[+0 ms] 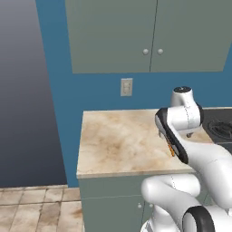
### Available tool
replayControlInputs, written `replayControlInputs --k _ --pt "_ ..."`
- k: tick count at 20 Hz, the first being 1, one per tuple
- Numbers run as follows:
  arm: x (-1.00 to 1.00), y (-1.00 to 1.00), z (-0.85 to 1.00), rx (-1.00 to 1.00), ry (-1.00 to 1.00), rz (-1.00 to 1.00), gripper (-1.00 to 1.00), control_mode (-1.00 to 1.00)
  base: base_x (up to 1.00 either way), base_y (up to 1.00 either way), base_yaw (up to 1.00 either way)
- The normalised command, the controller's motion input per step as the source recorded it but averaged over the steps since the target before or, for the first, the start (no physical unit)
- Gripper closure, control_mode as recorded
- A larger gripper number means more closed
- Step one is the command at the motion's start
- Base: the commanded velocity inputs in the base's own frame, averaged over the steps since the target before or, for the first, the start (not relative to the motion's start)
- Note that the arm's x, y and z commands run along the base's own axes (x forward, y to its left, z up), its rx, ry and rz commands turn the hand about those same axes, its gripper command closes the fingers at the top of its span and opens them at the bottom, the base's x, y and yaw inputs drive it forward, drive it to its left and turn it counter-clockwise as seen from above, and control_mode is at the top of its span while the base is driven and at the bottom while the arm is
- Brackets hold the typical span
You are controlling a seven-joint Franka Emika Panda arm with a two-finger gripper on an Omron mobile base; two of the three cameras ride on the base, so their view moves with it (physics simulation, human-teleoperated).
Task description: Take the fork and place it on the left side of the plate. Then take the spoon and place it on the right side of the plate. Make sure they're directly next to the plate.
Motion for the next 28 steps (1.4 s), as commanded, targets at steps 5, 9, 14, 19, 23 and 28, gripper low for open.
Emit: replayControlInputs --k 5,9,14,19,23,28 --pt "0.43 -0.02 -0.24 0.0 0.0 -0.07 -1.0 -1.0 0.0 0.0 0.0" --pt "0.37 -0.11 -0.18 0.0 0.0 -0.07 -1.0 -1.0 0.0 0.0 0.0" --pt "0.29 -0.23 -0.27 0.01 0.0 -0.05 -1.0 -1.0 0.0 0.0 0.0" --pt "0.24 -0.19 -0.33 0.02 0.0 -0.05 -1.0 -1.0 0.0 0.0 0.0" --pt "0.26 -0.19 -0.38 0.02 0.0 -0.03 -1.0 -1.0 0.0 0.0 0.0" --pt "0.36 -0.12 -0.34 0.01 0.0 -0.01 -1.0 -1.0 0.0 0.0 0.0"
